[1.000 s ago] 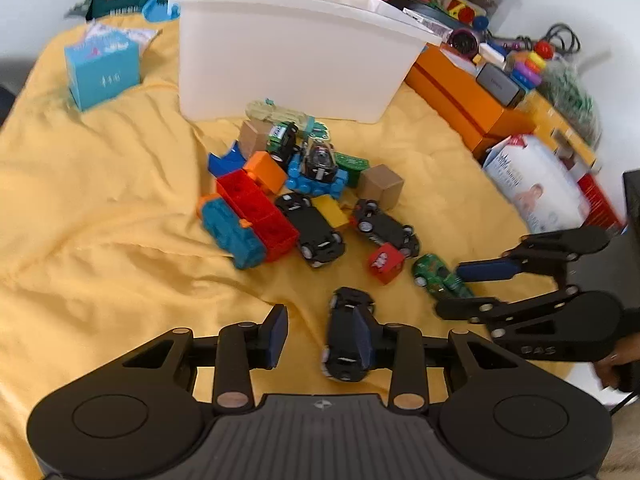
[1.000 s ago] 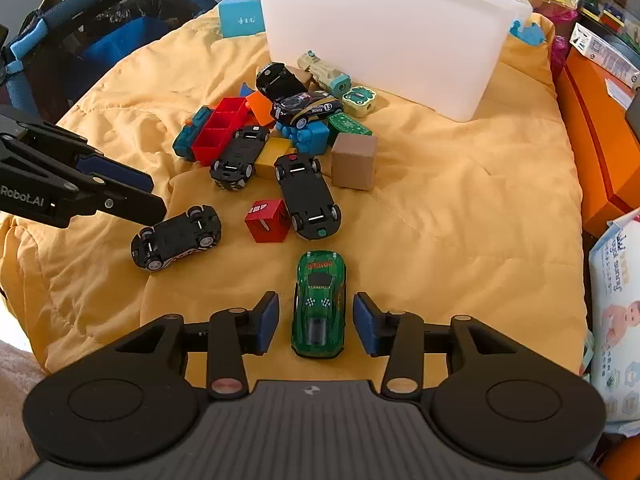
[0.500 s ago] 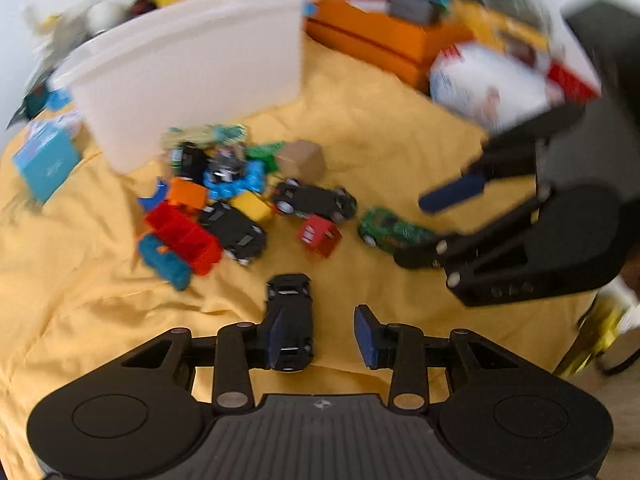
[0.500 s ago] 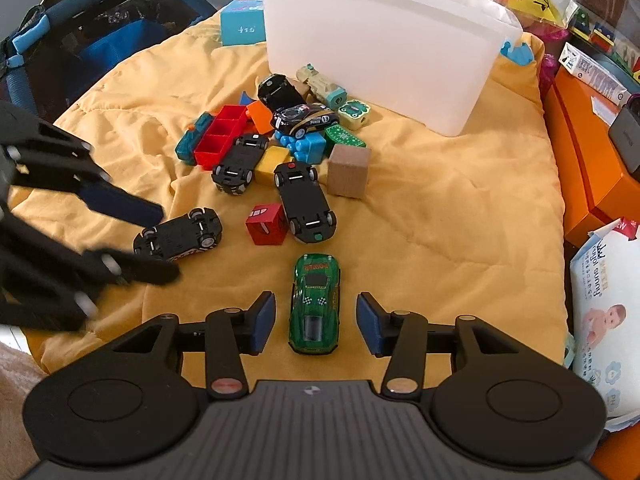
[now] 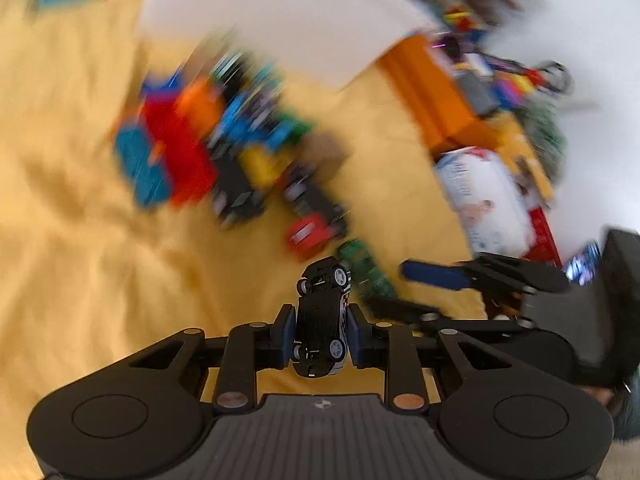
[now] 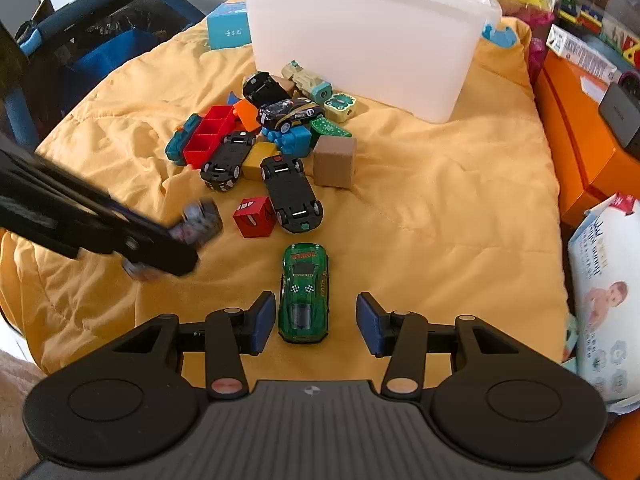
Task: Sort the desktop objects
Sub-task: 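Lift both cars over the white bin and open both tools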
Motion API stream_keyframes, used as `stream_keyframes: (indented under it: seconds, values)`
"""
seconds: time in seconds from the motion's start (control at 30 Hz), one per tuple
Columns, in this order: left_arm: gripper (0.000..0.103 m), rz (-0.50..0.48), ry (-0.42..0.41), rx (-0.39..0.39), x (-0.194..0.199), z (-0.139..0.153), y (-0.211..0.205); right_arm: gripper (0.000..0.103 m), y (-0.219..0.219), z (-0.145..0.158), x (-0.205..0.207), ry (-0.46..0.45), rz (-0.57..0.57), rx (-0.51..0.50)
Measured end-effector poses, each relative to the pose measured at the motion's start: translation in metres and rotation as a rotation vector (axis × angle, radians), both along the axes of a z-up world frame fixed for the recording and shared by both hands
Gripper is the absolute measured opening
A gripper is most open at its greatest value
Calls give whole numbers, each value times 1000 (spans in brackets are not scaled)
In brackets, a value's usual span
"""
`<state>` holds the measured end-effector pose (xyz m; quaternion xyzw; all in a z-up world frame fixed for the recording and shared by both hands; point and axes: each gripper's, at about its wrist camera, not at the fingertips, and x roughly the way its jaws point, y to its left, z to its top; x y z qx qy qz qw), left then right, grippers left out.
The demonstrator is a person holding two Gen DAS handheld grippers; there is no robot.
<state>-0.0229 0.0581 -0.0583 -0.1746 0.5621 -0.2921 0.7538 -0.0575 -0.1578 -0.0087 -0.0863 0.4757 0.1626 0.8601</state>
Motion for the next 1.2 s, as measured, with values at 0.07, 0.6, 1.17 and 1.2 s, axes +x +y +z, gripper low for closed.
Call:
stream_keyframes:
  seconds: [0.07,0.6,1.17,1.2]
  values:
    - [32,45,43,-14,0,-6,9,49,2,1,-1,-4,12,-3]
    - [54,-146,-284,438,-33,22,-43,47,10,-11,6,11,52,-34]
    - [33,-109,-498,404,-20,101,-31,33,-4,54,4,-173,61,-2]
    - [33,-89,-542,399,-14,116,-30,33,-6,68,9,-218,56,2]
